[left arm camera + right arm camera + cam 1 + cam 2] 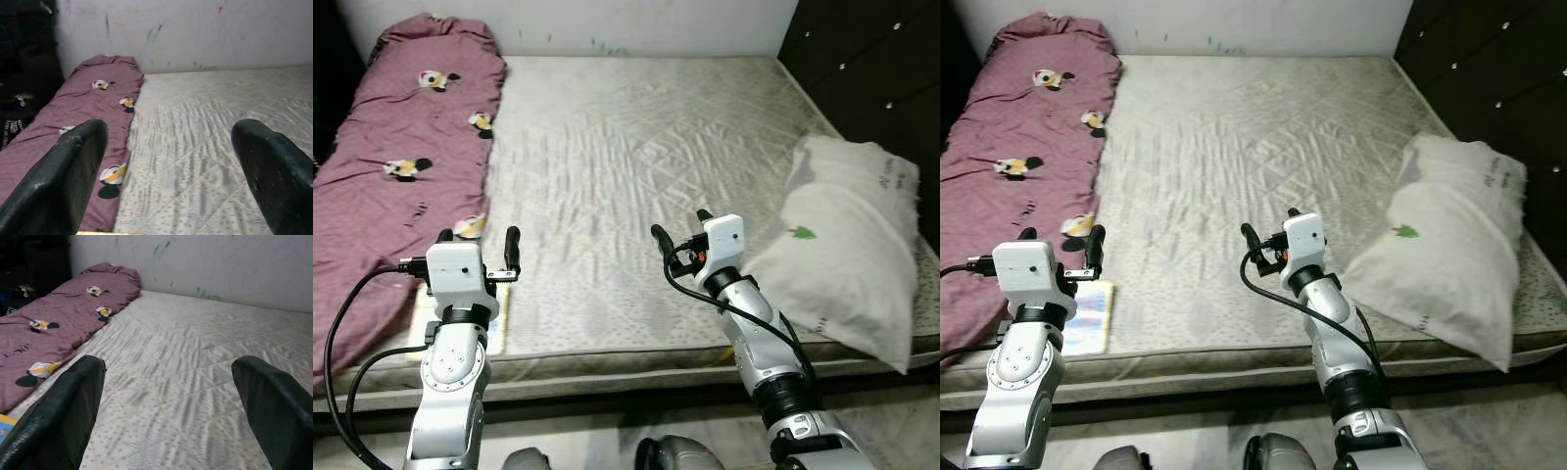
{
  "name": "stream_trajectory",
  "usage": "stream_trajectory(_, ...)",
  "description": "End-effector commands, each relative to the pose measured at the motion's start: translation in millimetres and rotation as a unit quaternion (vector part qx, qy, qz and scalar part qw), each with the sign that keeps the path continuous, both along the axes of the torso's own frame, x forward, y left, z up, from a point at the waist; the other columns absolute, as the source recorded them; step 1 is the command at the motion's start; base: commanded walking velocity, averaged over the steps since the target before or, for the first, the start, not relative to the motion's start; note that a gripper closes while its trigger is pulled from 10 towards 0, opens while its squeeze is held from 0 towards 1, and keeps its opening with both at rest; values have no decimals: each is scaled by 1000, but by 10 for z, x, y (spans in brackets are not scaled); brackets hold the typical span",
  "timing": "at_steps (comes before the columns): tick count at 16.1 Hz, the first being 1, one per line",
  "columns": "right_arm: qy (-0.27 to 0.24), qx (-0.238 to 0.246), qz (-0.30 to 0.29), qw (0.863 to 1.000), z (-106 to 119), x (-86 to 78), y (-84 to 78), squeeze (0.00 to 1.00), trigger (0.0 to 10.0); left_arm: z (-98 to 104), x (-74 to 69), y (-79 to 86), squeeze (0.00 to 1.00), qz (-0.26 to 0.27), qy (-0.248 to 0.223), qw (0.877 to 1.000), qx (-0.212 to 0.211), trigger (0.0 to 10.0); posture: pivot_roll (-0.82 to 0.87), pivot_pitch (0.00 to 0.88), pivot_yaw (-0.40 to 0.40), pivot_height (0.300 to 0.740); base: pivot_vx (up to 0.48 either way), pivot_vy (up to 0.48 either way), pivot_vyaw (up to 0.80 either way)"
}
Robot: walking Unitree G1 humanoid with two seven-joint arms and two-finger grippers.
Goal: Clean up the room
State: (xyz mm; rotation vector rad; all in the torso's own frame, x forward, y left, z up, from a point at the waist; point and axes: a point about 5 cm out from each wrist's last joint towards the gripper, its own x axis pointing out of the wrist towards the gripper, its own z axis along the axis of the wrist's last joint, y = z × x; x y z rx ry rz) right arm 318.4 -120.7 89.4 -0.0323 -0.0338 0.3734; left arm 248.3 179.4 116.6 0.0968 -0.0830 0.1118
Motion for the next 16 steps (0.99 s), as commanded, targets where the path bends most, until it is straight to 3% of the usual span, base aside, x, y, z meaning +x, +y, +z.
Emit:
stream_trajectory(1,-2,-6,-4,1000,3,5,-38,0,10000,-8,-4,-14,0,-2,3,1000,6,10000,4,55,-24,740,0,-337,0)
stream_trajectory(16,0,-10,-3,1000,-5,14,-36,0,10000,-17,-11,-1,0,4,5,1000,7,10000,3,55,-25,740,0,-336,0)
